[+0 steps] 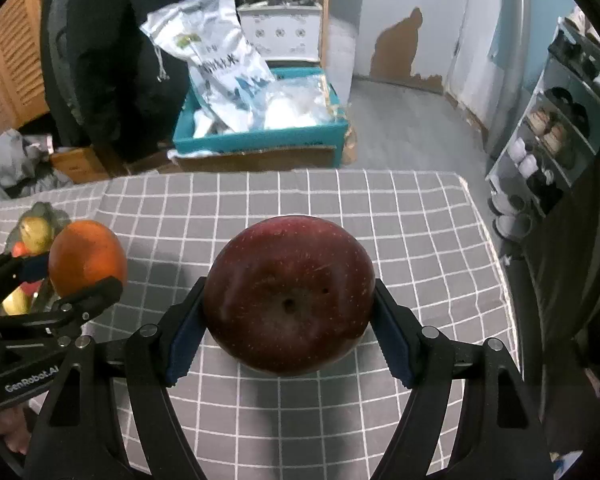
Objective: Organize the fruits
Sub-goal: 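Carry the orange with the left tool while the right tool carries the apple to the bowl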
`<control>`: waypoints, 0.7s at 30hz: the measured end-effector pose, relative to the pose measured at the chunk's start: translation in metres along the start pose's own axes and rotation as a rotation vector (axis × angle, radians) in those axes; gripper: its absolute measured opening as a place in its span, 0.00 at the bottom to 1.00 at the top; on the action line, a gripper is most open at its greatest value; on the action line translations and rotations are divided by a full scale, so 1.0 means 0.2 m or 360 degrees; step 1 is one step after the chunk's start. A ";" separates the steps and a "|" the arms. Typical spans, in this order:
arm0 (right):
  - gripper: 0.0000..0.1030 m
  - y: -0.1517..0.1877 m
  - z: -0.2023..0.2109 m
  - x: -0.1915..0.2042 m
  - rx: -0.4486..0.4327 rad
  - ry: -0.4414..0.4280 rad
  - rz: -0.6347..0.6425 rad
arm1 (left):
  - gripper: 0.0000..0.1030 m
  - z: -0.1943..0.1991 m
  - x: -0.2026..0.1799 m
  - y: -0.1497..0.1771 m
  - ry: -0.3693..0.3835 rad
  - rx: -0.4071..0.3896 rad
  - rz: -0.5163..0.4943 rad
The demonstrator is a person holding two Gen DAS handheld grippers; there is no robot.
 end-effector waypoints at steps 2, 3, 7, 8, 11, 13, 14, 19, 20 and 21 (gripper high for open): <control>0.74 -0.02 0.04 0.01 -0.0028 -0.0004 0.0008 | 0.65 0.05 0.01 -0.02 0.0000 -0.0036 0.0006; 0.74 -0.04 0.06 0.02 -0.0047 -0.0006 0.0010 | 0.65 0.07 0.02 -0.03 -0.0001 -0.0050 0.0005; 0.74 -0.07 0.13 0.03 -0.0096 -0.0023 0.0012 | 0.65 0.17 0.03 -0.08 -0.0005 -0.0116 0.0010; 0.74 -0.08 0.14 0.04 -0.0110 -0.0028 0.0016 | 0.65 0.21 0.04 -0.09 -0.0004 -0.0138 0.0013; 0.74 -0.12 0.20 0.07 -0.0149 -0.0045 0.0036 | 0.65 0.28 0.05 -0.12 -0.0001 -0.0194 0.0020; 0.74 -0.14 0.23 0.09 -0.0177 -0.0057 0.0047 | 0.65 0.33 0.06 -0.14 -0.0007 -0.0226 0.0019; 0.74 -0.15 0.25 0.10 -0.0191 -0.0064 0.0052 | 0.65 0.36 0.06 -0.15 -0.0009 -0.0243 0.0022; 0.74 -0.20 0.34 0.14 -0.0255 -0.0087 0.0070 | 0.65 0.46 0.10 -0.18 -0.0018 -0.0304 0.0029; 0.74 -0.20 0.35 0.14 -0.0266 -0.0092 0.0074 | 0.65 0.48 0.11 -0.19 -0.0022 -0.0315 0.0031; 0.74 -0.21 0.37 0.15 -0.0275 -0.0097 0.0079 | 0.65 0.50 0.12 -0.20 -0.0025 -0.0329 0.0033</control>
Point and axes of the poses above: each gripper's, at about its wrist camera, not at the fingertips, and z roughly against the way its jaws point, x to its left, y to its underside, the point moved 6 cm from there along -z, roughly the way its jaws point, and after that the axes turned 11 degrees about -x, right-handed, at the moved point
